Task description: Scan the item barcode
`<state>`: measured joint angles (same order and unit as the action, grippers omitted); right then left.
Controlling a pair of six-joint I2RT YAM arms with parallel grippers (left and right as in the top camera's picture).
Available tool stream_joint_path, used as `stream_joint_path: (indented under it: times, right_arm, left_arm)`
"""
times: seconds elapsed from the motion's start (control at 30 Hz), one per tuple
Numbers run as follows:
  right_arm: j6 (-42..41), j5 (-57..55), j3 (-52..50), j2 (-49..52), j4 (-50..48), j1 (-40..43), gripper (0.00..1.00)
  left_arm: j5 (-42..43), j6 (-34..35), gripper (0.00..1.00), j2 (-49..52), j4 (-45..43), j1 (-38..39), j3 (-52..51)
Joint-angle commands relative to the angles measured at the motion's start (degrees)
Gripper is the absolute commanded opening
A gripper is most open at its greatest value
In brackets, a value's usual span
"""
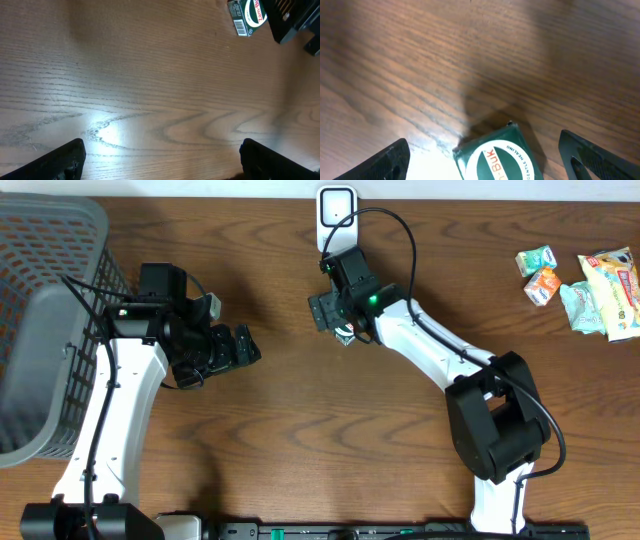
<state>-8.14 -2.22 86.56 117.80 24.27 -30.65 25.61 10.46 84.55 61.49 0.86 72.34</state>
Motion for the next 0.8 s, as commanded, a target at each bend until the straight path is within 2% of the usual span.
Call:
stream_joint_path:
  times: [0.0, 0.13, 0.33, 0.77]
  right_arm:
    - [3.4, 3.4, 0.3, 0.6, 0.2, 1.3, 0.90]
    - [10.6, 8.5, 0.3, 0.6, 0.2, 2.2, 0.95]
    - [18.6, 8.2, 0.3, 2.9, -0.5, 2.2, 0.98]
    - [19.3, 3.9, 0.3, 6.6, -2.8, 2.2, 0.97]
  left_arm:
    - [0.3, -0.8, 0.98, 0.4, 0.1, 0.1, -0.1]
    - [0.3, -0.8, 0.98, 0.4, 0.1, 0.1, -0.1]
    - [0.3, -0.8, 0.98, 0.4, 0.1, 0.1, -0.1]
    - [0.3, -0.8, 0.98, 0.4, 0.1, 0.1, -0.1]
